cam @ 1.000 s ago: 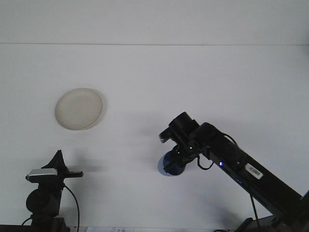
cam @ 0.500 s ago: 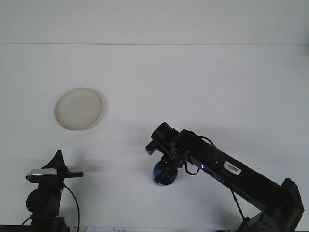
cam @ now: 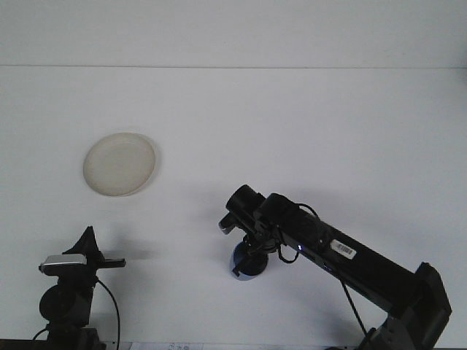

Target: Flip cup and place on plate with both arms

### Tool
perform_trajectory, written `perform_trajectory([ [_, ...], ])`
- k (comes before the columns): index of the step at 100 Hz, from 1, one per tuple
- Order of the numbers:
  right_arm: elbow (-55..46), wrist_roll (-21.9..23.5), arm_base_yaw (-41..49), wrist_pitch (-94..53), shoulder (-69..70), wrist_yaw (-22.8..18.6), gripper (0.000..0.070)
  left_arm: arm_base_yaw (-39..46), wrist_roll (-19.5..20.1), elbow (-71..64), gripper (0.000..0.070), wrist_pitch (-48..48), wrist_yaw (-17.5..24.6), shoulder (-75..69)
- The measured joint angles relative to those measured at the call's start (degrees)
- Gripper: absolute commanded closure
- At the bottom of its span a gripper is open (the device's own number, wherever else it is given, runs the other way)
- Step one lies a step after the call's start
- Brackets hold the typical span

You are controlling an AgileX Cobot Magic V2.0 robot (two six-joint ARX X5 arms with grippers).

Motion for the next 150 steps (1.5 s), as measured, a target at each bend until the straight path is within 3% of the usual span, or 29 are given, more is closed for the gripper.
perform_trajectory([
  [8,-0.09,0.02,0.00,0.02,0.74,0.13,0.0289,0.00,0.00,0.00,0.0687,0.00,0.00,0.00],
  [30,2.84,0.17,0.00,-2.05,0.74,0.31,0.0288,0.00,0.00,0.00,0.0687,0.00,0.00,0.00],
  [67,19.17,-1.20,0.00,-11.43,0.74,0.76,0.0278,0.00,0.00,0.00,0.0687,0.00,-0.02,0.00],
  [76,23.89,-1.70,0.00,-11.43,-0.42,4.00,0.0259,0.00,0.00,0.00,0.0687,0.00,-0.02,0.00],
  [91,24.46,-2.12,-0.02,-8.55,-9.62,11.89,0.0138,0.00,0.00,0.00,0.0687,0.00,-0.02,0.00],
  [102,24.24,-2.23,-0.04,-6.38,-18.71,14.93,0.0136,0.00,0.00,0.00,0.0687,0.00,0.00,0.00],
  [119,14.80,-2.10,-0.04,1.99,-34.58,16.15,0.0136,0.00,0.00,0.00,0.0687,0.00,0.00,0.00],
  [150,-22.32,-0.68,0.00,24.52,-68.72,25.27,0.0139,0.00,0.00,0.00,0.0687,0.00,-0.02,0.00],
])
